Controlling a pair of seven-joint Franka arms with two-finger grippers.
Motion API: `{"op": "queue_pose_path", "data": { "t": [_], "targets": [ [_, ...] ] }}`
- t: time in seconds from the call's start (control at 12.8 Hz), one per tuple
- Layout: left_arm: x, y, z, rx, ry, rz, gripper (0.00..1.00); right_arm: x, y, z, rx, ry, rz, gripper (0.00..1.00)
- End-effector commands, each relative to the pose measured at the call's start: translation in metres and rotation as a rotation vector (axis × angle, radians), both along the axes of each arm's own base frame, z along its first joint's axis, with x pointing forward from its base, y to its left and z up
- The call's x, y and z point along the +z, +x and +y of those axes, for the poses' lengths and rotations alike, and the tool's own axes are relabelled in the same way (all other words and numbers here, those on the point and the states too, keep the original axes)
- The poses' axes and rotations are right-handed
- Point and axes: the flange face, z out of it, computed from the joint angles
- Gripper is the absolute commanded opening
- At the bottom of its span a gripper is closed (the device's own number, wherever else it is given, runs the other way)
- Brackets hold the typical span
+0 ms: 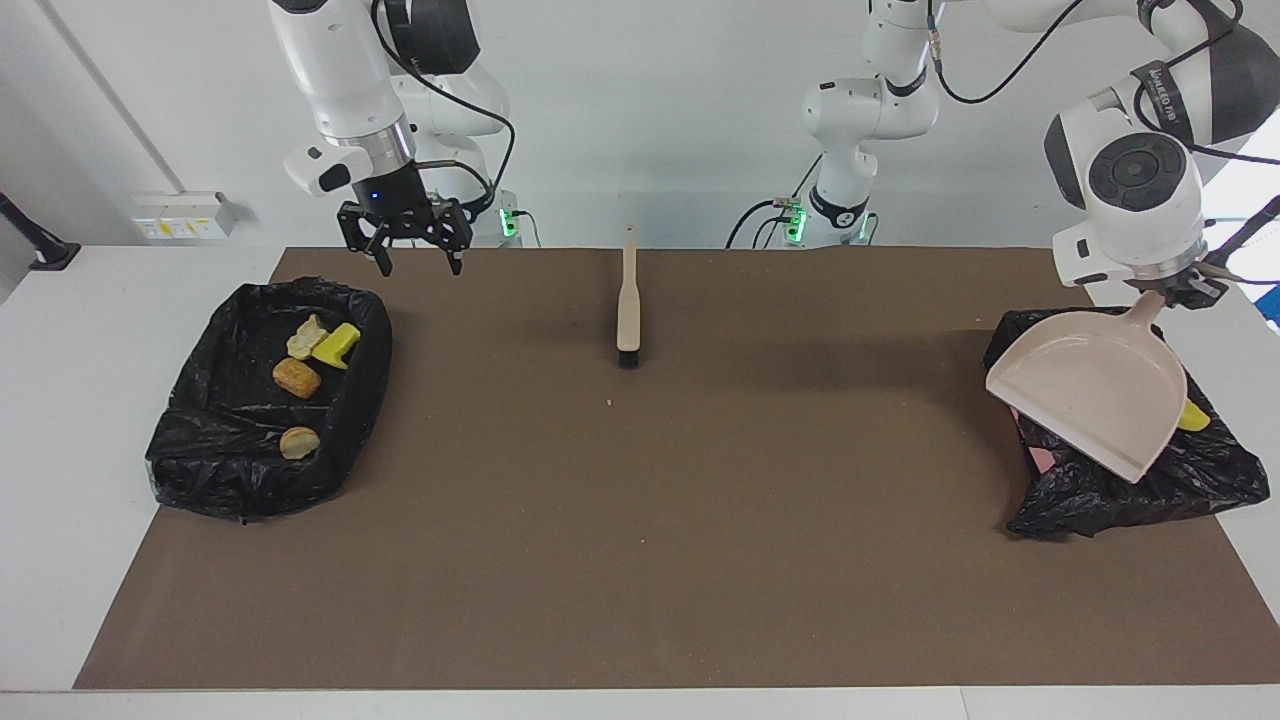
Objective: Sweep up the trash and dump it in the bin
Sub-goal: 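Bring the empty dustpan back to the table center with the left gripper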
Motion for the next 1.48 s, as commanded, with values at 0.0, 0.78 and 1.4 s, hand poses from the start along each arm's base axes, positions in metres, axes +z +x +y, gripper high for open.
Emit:
{"op": "queue_pose_path", "data": {
  "t": [0.0,0.78,1.4],
  "targets": [
    [0.005,-0.01,-0.004,0.066,-0.037,-0.036,0.0,0.025,0.019,-0.044,-0.005,-0.065,-0.016,1.0],
    [-0.017,-0.028,-0.117,0.507,-0.39,-0.196,0.0,0.065,0.034,-0.076,-0.043,-0.004,0.06,1.0],
    [-0.029,-0.06,-0.317,0.71,-0.566,-0.303,0.0,0.093,0.014,-0.06,0.015,-0.028,0.086,1.0]
  ]
}}
